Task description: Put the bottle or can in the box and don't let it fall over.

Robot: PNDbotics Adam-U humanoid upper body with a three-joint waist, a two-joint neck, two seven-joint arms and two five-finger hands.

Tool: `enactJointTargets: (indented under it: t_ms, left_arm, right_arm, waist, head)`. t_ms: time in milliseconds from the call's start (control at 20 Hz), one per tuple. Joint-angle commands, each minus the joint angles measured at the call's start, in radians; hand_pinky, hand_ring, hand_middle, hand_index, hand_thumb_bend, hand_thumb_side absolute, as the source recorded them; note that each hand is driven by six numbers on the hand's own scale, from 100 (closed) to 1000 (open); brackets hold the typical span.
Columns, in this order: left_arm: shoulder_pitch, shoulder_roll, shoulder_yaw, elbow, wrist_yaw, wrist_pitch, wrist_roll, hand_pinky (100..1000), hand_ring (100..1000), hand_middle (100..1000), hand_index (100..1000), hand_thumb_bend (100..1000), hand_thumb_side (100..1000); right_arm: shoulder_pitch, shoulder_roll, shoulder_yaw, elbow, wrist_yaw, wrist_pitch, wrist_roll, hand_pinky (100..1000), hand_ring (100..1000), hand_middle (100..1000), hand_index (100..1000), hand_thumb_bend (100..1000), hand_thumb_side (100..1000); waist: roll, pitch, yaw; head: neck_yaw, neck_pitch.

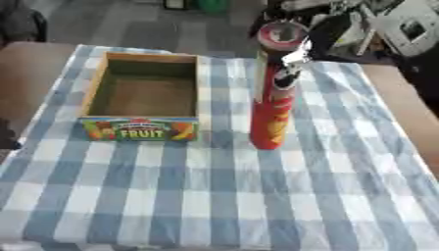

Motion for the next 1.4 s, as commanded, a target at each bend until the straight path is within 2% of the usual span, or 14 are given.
enactJointTargets:
  t_ms: [50, 250, 300, 350, 400, 450, 700, 950, 1150, 1200, 1250, 1400]
  left_arm:
    - [-0.021, 0.003, -0.003, -0.012, 0.005, -0.002, -0.004, 672, 515, 517, 668, 399, 626]
    - [-0.042, -0.003, -0.018, -0.008, 0.011, -0.002, -0.017, 673, 515, 517, 667, 401, 625]
    - [-0.047, -0.004, -0.022, -0.007, 0.013, -0.002, -0.022, 673, 515, 517, 667, 401, 625]
    - [-0.054, -0.005, -0.028, -0.006, 0.015, -0.002, -0.028, 673, 515, 517, 667, 401, 625]
    - [-0.060, -0.006, -0.034, -0.006, 0.018, -0.003, -0.034, 672, 515, 517, 667, 401, 625]
    - [-0.065, -0.007, -0.039, -0.006, 0.020, -0.003, -0.039, 673, 515, 517, 667, 401, 625]
    - [-0.086, -0.013, -0.061, -0.005, 0.027, -0.004, -0.063, 673, 514, 517, 667, 401, 626]
    - [-0.102, -0.018, -0.074, -0.005, 0.031, -0.005, -0.078, 672, 514, 516, 667, 402, 626]
    - [-0.107, -0.020, -0.075, -0.006, 0.031, -0.005, -0.081, 672, 514, 516, 667, 402, 626]
    - [-0.108, -0.020, -0.076, -0.007, 0.031, -0.005, -0.081, 672, 514, 516, 667, 400, 625]
    - [-0.108, -0.021, -0.076, -0.007, 0.031, -0.005, -0.082, 672, 514, 516, 667, 402, 626]
    - [-0.107, -0.020, -0.075, -0.007, 0.030, -0.005, -0.081, 673, 514, 516, 667, 402, 626]
  right_arm:
    - [-0.045, -0.039, -0.038, -0.026, -0.029, 0.003, -0.051, 464, 466, 617, 821, 100, 453]
    - [-0.081, -0.037, -0.042, -0.021, -0.032, 0.003, -0.109, 467, 468, 624, 827, 100, 441]
    - [-0.088, -0.036, -0.045, -0.018, -0.032, 0.003, -0.121, 466, 468, 620, 825, 100, 462]
    - [-0.097, -0.034, -0.047, -0.016, -0.031, 0.002, -0.136, 467, 470, 622, 829, 100, 428]
    - [-0.105, -0.032, -0.049, -0.015, -0.029, 0.001, -0.155, 468, 470, 621, 828, 100, 460]
    - [-0.111, -0.029, -0.049, -0.015, -0.025, -0.002, -0.176, 469, 470, 619, 828, 100, 424]
    - [-0.132, 0.004, -0.036, -0.020, 0.013, -0.008, -0.305, 491, 492, 637, 849, 100, 411]
    - [-0.126, 0.034, -0.017, 0.004, 0.055, -0.007, -0.384, 487, 489, 636, 848, 100, 399]
    - [-0.112, 0.047, 0.001, 0.029, 0.099, -0.018, -0.402, 498, 497, 646, 850, 100, 391]
    - [-0.109, 0.049, 0.004, 0.035, 0.111, -0.022, -0.405, 501, 499, 648, 848, 100, 354]
    - [-0.103, 0.050, 0.007, 0.041, 0.123, -0.027, -0.406, 505, 503, 650, 847, 100, 385]
    - [-0.087, 0.055, 0.017, 0.056, 0.155, -0.046, -0.389, 521, 516, 660, 849, 100, 380]
  waist:
    - [0.007, -0.015, 0.011]
    - [0.004, -0.012, 0.057]
    - [0.003, -0.010, 0.070]
    - [0.001, -0.007, 0.083]
    - [0.000, -0.004, 0.095]
    - [-0.001, -0.001, 0.105]
    - [-0.010, 0.015, 0.131]
    - [-0.017, 0.033, 0.156]
    - [-0.021, 0.042, 0.169]
    - [-0.021, 0.043, 0.171]
    - [-0.022, 0.044, 0.172]
    - [-0.024, 0.047, 0.171]
  head:
    - [-0.003, -0.007]
    - [-0.028, -0.025]
    - [-0.036, -0.031]
    - [-0.045, -0.036]
    - [-0.052, -0.040]
    - [-0.058, -0.043]
    - [-0.085, -0.051]
    - [-0.119, -0.057]
    - [-0.131, -0.058]
    - [-0.132, -0.058]
    - [-0.133, -0.058]
    - [-0.135, -0.059]
